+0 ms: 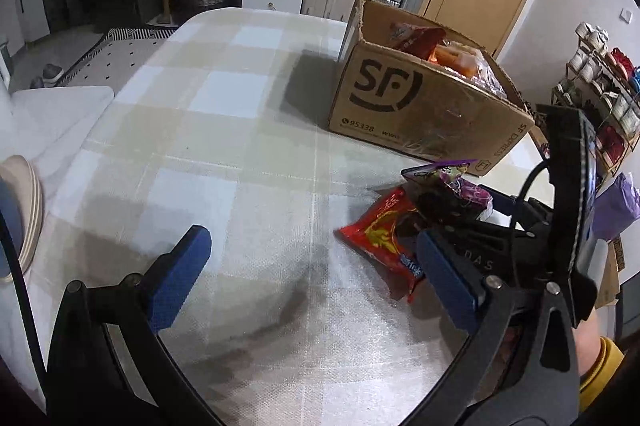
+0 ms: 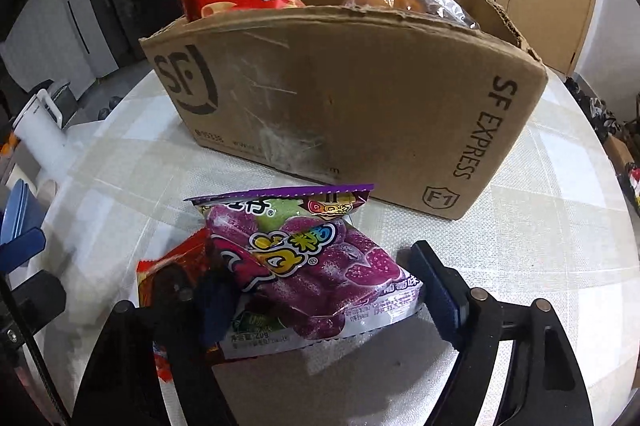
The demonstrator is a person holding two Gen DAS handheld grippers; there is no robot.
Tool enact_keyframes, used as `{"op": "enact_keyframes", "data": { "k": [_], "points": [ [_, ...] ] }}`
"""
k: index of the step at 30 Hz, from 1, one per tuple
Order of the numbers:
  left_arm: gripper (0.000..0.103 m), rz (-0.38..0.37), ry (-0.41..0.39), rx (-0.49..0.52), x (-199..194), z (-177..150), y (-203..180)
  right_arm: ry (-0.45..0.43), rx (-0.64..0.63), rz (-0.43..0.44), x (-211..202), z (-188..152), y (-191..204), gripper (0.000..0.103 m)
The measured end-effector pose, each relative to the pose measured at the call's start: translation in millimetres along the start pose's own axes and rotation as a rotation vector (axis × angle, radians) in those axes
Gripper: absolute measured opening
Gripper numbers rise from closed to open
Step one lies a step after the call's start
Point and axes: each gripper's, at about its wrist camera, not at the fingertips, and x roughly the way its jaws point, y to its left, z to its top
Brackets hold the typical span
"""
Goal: Organize snacks
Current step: 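Grasp the purple grape candy bag with the right gripper while the left gripper grasps the red Oreo pack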
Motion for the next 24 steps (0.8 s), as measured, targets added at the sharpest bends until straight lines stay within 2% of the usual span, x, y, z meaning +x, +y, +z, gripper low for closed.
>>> {"op": "enact_keyframes", "data": {
  "k": [10,17,24],
  "points": [
    [0.103,0.01,0.014,-0.027,5,1,10,-0.002,0.002,0.049,-13,-18,-7,0.076],
    [0.103,0.007,0.042,-0.037,13,-1,8,-0.002,0.089,0.105,-33,-25,-38,0.076],
    [0.103,-0.034,0.091,-0.122,26,-4,-4,-0.04,0.126,0.131,-66,-25,-64,0.076]
  ]
}}
